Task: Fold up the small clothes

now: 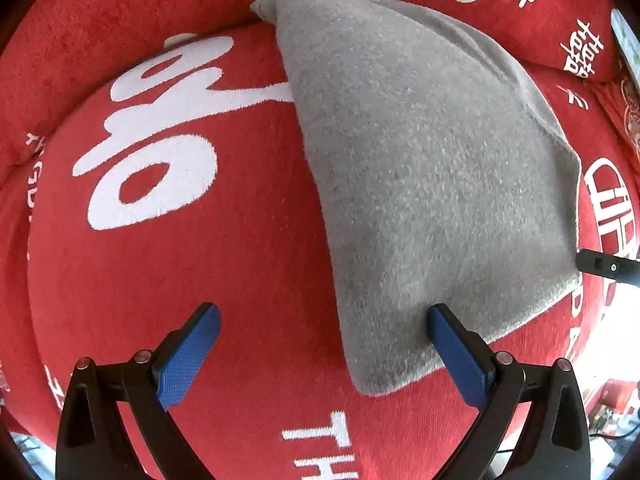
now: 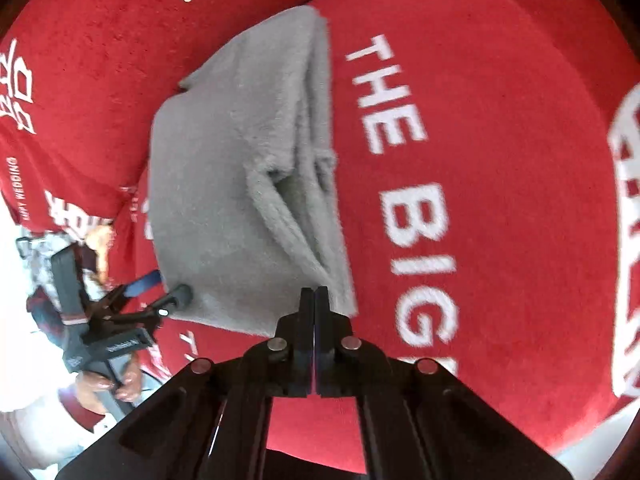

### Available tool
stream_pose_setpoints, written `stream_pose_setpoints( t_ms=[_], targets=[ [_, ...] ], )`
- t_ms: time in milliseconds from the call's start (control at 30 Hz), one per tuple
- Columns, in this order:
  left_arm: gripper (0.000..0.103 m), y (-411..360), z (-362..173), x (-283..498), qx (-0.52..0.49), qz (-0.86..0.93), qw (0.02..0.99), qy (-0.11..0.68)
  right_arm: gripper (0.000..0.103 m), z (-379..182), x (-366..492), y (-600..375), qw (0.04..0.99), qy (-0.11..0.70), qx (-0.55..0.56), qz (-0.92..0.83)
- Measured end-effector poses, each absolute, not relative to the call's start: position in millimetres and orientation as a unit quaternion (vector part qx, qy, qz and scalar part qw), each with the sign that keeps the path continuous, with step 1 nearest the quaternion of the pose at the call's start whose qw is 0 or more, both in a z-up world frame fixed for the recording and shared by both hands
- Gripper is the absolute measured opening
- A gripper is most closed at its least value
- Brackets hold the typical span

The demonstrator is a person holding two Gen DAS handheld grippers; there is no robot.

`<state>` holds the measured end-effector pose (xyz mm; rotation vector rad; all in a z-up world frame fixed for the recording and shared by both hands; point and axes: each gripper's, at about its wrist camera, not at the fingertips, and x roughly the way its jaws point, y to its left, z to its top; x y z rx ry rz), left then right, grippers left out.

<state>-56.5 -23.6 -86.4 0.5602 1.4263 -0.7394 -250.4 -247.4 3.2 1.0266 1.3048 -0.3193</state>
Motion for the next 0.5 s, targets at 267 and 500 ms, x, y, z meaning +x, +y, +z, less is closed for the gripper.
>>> stream_pose_setpoints(
  t_ms=[267,500],
  targets=[
    [0.103,-26,-62,-59,0.251,-0.317,0.662,0.631,0.007,30,-269,-255,0.648,0.577,0.467,-0.172],
    [0.103,-35,-52,-54,0.241,-0.304,0.664,0.639,0.036,38,-236,-243,0.655,0.579,0.456,-0.168]
  ],
)
